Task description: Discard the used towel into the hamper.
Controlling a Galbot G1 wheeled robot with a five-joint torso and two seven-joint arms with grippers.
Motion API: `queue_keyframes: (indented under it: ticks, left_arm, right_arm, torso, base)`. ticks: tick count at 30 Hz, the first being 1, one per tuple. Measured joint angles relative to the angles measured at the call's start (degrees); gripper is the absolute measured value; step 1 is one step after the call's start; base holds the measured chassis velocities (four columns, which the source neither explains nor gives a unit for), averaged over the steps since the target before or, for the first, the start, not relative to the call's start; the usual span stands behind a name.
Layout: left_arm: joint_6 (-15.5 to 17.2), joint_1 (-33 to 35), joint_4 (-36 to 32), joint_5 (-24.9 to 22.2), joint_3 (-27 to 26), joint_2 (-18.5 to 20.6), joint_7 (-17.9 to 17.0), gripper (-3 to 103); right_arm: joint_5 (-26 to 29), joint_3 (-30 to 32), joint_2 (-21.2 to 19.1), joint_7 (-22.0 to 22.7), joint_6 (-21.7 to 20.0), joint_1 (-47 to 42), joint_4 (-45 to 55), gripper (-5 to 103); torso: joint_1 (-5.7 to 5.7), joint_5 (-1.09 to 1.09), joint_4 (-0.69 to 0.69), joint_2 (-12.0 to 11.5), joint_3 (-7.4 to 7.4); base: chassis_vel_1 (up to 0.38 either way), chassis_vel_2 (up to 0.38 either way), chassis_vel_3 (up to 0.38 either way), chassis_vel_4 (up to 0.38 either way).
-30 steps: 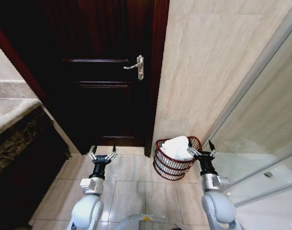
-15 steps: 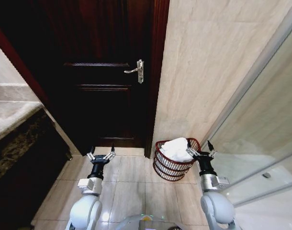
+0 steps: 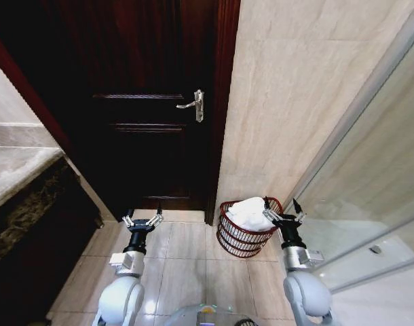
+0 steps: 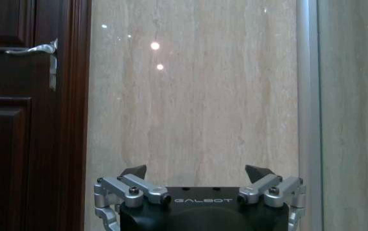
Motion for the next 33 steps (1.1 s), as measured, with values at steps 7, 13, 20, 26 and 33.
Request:
queue_keyframes:
  ticks: [7, 13, 20, 26, 33]
  left_arm:
    - [-0.08, 0.09, 0.12, 0.01, 0.05, -0.19, -0.02, 100]
    - [-0.17, 0.01, 0.24, 0.02, 0.10, -0.39, -0.13, 100]
    - [-0.09, -0.45, 0.43, 0.17, 0.10, -0.22, -0.14, 100]
    - [0.07, -0.51, 0.57, -0.04, 0.26, -0.10, -0.20, 100]
    - [0.04, -0.94, 1.06, -0.01, 0.22, -0.03, -0.39, 100]
  right_arm:
    - [-0.05, -0.19, 0.03, -0.15, 0.02, -0.05, -0.11, 100]
    - [-0.05, -0.20, -0.04, -0.17, 0.03, 0.27, -0.10, 100]
    - [-0.07, -0.27, -0.01, -0.17, 0.03, 0.32, 0.05, 100]
    - [-0.23, -0.33, 0.07, -0.17, 0.03, 0.20, 0.06, 100]
    - [-0.62, -0.82, 0.05, 0.01, 0.00, 0.43, 0.14, 100]
  torso:
    - [0.83, 0.00, 0.00, 1.95, 1.11]
    - [1.52, 0.00, 0.00, 3.52, 2.00]
    - [2.10, 0.00, 0.00, 4.91, 2.81]
    - [2.65, 0.00, 0.00, 6.12, 3.46]
    - [3.30, 0.00, -0.01, 7.61, 4.29]
  base:
    - [0.000, 0.000, 0.000, 0.000]
    - [0.000, 0.000, 0.000, 0.000]
    - [0.000, 0.000, 0.000, 0.000]
    - [0.000, 0.000, 0.000, 0.000]
    - [0.000, 0.000, 0.000, 0.000]
